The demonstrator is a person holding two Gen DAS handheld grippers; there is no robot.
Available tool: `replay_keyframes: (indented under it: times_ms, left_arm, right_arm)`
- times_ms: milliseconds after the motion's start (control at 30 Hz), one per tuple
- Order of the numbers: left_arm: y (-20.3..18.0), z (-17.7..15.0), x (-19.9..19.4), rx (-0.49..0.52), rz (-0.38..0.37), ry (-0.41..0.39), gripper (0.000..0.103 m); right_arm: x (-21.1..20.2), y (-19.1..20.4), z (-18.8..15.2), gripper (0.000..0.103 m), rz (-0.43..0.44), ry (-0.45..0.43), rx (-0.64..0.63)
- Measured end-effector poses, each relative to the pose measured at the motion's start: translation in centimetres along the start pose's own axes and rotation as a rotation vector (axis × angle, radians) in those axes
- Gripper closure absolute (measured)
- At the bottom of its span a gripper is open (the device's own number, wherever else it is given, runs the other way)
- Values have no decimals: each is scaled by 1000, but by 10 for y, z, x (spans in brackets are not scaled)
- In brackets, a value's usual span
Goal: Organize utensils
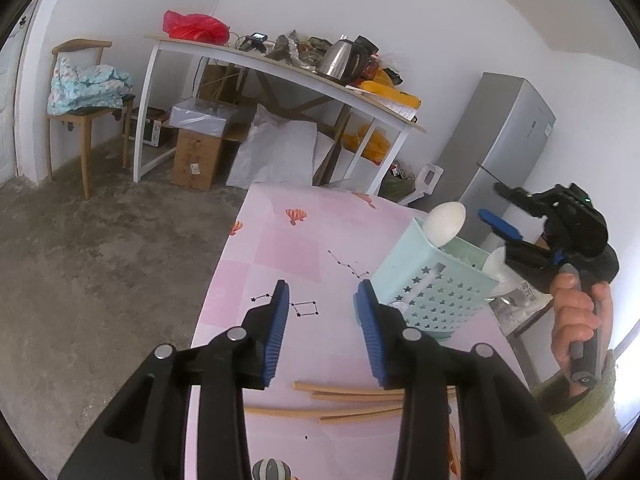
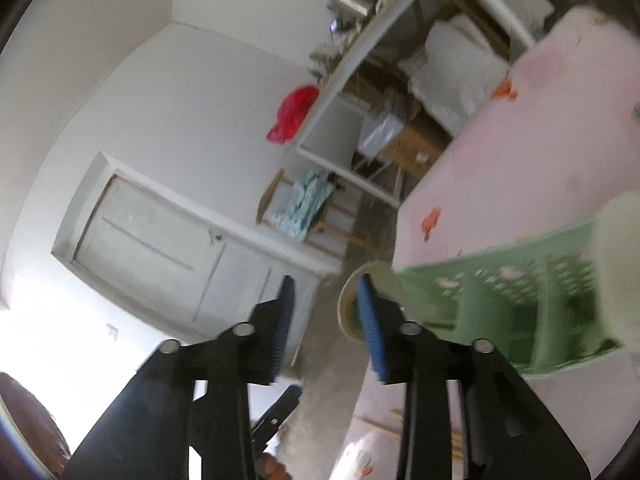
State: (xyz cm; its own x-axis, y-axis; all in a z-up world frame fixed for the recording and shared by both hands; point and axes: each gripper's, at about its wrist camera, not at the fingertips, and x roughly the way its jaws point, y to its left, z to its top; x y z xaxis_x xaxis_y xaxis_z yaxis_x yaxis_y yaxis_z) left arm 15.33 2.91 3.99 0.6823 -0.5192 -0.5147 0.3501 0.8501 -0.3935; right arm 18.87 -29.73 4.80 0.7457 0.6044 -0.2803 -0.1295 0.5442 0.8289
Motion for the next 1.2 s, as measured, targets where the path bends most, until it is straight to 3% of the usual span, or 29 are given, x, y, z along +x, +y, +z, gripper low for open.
replay_keyframes:
  times_ms: [233,367,500,633,767,1033,1167,1200]
  left_arm:
    - [-5,-9,-1,19,-3,32,66]
    - [-13,-21,7,37,-19,84,65]
    - [-25,-36,21,50,-48,149,65]
    - [-37,-50,30,46,-68,204,65]
    - [-48,-68,35,53,-75,253,65]
    - [-60,-85,51,99,-86,324,65]
    - [-69,-82,62,114,-99,335,65]
    - [-71,-81,66,116,-103,342,65]
  right_arm:
    - [-77,24,-36,65,-188,-125,-198]
    - [-84,17,-72,64,-321,-39,-251]
    - [-54,-24,-102,64,-422,142,-167]
    - [-13,-55,-114,64,-522,229,-165]
    - [16,-68,-110,67,-595,231,-209]
    - [57,-76,-106,75,-644,289,-242]
    - [59,-87,-110,95,-653,296,-220]
    - [60,-89,-110,96,-645,290,-211]
